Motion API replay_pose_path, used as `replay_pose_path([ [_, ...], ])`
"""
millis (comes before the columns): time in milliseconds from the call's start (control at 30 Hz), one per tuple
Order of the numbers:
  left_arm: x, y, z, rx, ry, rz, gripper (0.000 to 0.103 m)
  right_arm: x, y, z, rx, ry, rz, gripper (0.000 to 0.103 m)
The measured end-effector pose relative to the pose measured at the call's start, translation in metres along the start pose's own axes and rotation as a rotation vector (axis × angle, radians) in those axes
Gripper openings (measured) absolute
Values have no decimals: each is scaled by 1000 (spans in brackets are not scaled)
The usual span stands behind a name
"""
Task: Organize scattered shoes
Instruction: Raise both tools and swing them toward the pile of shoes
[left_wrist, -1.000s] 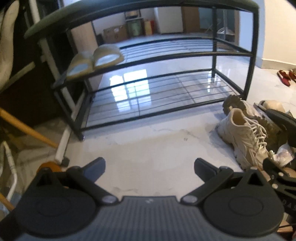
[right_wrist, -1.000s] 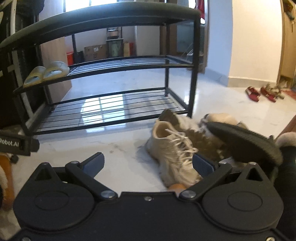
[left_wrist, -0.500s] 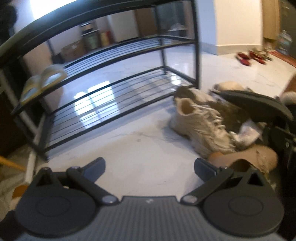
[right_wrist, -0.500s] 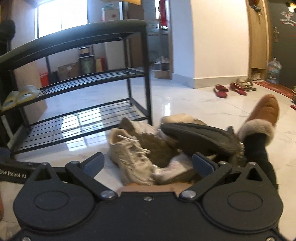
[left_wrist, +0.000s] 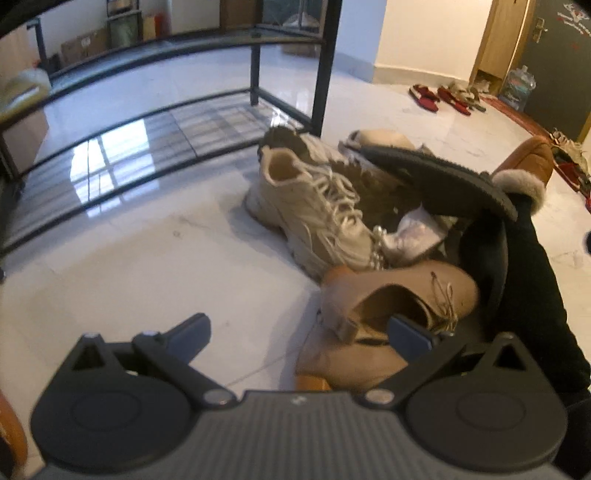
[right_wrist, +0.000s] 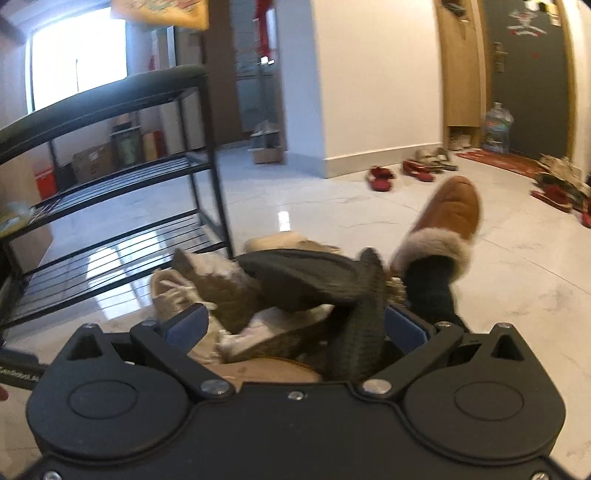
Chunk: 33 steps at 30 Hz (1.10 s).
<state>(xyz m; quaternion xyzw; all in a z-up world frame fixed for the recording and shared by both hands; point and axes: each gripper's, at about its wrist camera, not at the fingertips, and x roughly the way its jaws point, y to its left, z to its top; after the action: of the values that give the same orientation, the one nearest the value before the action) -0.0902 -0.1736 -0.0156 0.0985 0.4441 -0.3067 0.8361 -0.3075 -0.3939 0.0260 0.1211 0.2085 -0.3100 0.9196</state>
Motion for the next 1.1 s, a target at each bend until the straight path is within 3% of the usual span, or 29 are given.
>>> replay_pose_path([
  [133,7,-6,0,30,-33,26,102,-6,-25,-13,123,-43,-103,103],
  [300,4,-24,0,245,-139,121,102,2,-21,-24,133,-41,-109,103],
  [367,0,-22,-1,261,-186,71,102,5,-17,-29,125,-45,-105,103],
  [433,0,-19,0,239,-183,31,102,8,-12,-34,116,-48,-101,103],
  [700,15,-19,2,262,-182,62,102,21,4,-52,86,-67,-89,103],
  [900,12,-21,3,337,-223,64,102,36,10,-64,76,-91,-90,103],
  [1100,9,-16,9,367,-226,-18,102,50,16,-76,65,-115,-92,103],
])
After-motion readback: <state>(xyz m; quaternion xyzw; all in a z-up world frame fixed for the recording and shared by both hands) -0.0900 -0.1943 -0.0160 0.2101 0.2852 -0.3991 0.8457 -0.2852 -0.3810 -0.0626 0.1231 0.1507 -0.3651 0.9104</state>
